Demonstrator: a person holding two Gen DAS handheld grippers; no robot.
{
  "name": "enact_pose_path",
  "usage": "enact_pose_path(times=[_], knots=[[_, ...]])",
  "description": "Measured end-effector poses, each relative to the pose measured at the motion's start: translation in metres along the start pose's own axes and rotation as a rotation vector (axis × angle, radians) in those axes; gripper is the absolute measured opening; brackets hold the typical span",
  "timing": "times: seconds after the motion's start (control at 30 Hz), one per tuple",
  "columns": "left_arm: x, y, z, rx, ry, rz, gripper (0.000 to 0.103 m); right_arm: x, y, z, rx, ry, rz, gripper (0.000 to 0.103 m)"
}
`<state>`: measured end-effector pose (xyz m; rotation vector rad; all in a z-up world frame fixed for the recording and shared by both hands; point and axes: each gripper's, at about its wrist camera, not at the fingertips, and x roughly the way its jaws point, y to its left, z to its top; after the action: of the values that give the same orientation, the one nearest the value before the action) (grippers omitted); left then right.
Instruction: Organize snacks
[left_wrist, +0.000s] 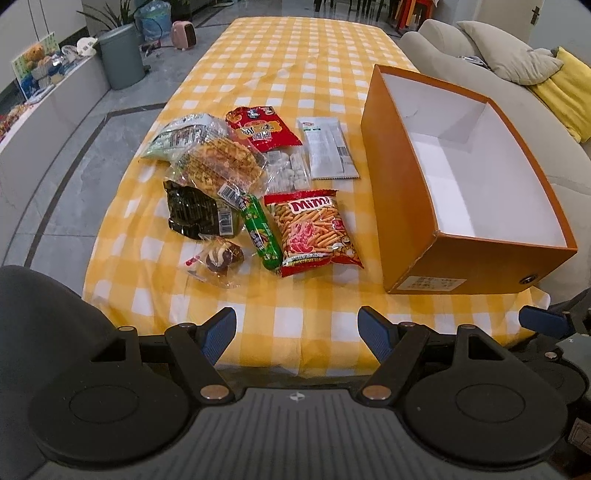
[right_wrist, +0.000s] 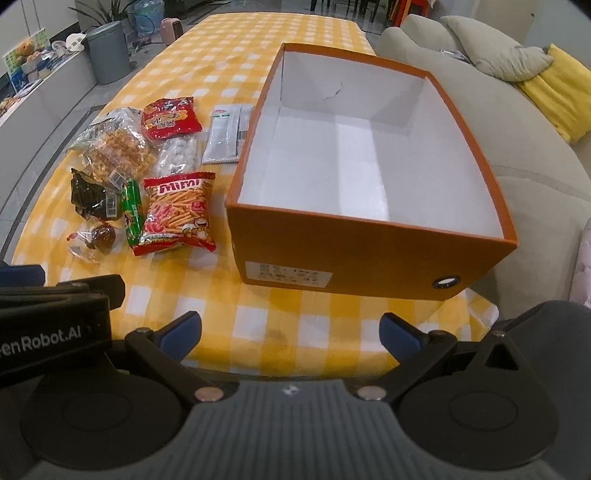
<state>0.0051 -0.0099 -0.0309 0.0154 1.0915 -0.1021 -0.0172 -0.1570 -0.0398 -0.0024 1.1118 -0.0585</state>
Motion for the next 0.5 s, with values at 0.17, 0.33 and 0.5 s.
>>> enact_pose_path(times=[0.17,0.33,0.5], knots=[[0.0022,-0.0006,-0.0003,0.005,0.007,0.007,0.088,0.0018,0.0005,-0.0002,0.002,0.011,0.003,0.1],[0.0029,-0.0011,-0.0011,0.004,0.006,0.015,0.088,0.0028,0.0008,-0.0008,-0.001,0.016,-0.001,0.1],[0.0046,-0.0015,-0.0014,0.004,0.014,0.021,0.088,0.0042,0.0011,-0.0009,-0.005,0.02,-0.009,0.1]])
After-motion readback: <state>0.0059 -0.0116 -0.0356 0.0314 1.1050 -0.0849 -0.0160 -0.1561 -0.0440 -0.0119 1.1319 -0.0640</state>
